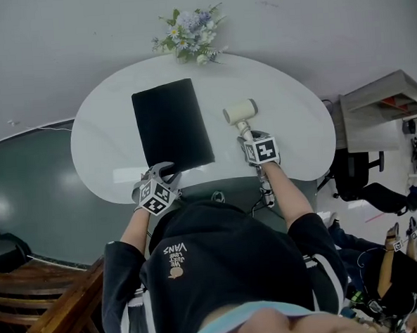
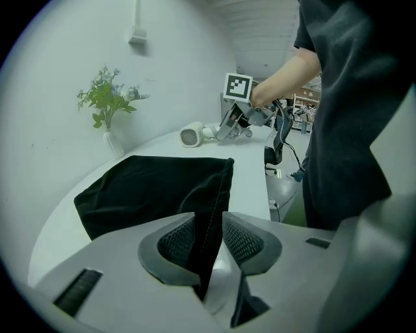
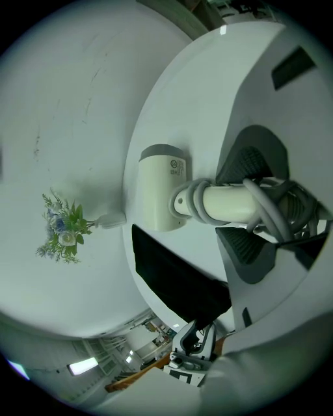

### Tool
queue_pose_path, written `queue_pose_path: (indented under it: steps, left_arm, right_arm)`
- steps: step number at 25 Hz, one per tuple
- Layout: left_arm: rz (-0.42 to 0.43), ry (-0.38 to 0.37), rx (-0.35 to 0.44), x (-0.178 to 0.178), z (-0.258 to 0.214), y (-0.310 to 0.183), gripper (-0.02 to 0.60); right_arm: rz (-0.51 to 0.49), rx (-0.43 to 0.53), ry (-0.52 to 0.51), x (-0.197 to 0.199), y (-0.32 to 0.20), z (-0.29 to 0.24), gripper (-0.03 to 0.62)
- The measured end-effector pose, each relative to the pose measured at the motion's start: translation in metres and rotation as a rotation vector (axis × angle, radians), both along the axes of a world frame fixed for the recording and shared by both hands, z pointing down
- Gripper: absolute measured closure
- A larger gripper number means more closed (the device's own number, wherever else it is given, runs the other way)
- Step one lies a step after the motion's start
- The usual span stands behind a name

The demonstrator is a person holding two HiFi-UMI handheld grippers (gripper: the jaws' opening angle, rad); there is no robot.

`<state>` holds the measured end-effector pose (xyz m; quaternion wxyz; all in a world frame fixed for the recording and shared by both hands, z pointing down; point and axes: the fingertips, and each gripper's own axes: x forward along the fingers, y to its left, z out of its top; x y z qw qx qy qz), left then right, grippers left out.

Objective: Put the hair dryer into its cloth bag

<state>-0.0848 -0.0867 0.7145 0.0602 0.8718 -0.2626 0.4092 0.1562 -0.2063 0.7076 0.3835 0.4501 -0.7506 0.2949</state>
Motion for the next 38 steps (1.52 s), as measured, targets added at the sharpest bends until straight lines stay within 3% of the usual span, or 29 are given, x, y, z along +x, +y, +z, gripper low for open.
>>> queue_pose_path:
  steps: [6,11,17,29,38]
  left_arm:
    - [0.001,-0.018,-0.003,0.006,0.002,-0.004,0.518]
    - [-0.026,0.040,-0.033,0.020,-0.001,-0.013,0.538]
    - [-0.088,0.123,-0.088,0.037,-0.009,-0.022,0.541]
    - [-0.120,0.206,-0.065,0.078,-0.031,-0.048,0.546]
    - [-0.144,0.249,-0.050,0.097,-0.045,-0.070,0.546]
  right_arm:
    - [0.040,0.006,-0.070,0.010,0.024,-0.007,0.370]
    - [0.055,0.012,-0.078,0.021,0.041,-0.013,0.372]
    - [0.076,0.012,-0.100,0.033,0.059,-0.016,0.373]
    - [0.081,0.024,-0.145,0.045,0.089,-0.023,0.375]
    - [0.062,0.012,-0.191,0.032,0.110,-0.028,0.378]
